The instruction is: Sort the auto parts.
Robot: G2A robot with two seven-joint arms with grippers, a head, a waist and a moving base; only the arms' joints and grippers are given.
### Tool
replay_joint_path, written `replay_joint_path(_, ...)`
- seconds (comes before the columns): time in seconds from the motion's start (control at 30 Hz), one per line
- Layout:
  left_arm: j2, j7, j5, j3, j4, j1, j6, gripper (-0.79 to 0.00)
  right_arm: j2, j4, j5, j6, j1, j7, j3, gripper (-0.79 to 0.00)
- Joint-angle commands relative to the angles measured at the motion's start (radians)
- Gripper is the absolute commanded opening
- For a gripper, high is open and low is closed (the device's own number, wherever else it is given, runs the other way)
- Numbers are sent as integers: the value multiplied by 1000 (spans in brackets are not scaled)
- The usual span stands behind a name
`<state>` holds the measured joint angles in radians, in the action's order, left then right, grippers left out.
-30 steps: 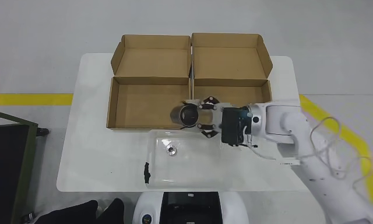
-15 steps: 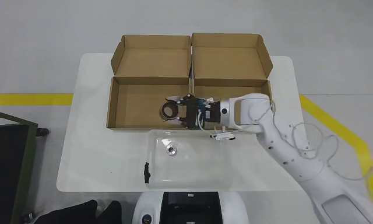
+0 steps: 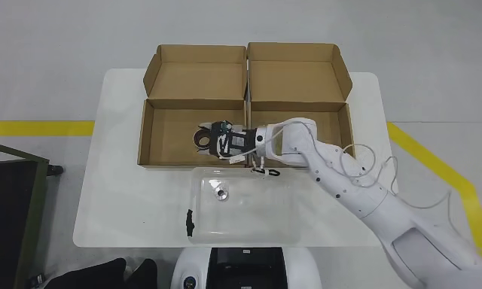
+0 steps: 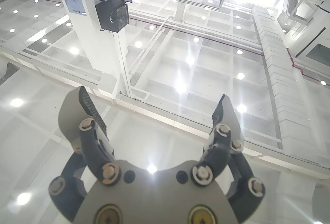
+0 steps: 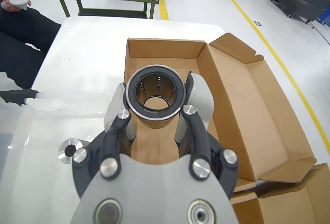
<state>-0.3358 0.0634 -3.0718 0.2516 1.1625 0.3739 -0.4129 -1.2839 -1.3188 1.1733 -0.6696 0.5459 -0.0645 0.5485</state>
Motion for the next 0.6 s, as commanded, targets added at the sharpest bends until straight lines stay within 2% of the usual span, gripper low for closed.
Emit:
replay_joint_path(0.0, 0, 0, 0, 0, 0, 0, 0, 0, -17, 28, 3, 17, -14, -7, -19, -785)
replay_joint_path(0.57, 0, 0, 0, 0, 0, 0, 0, 0, -162, 270, -33, 58, -85, -26, -122, -785)
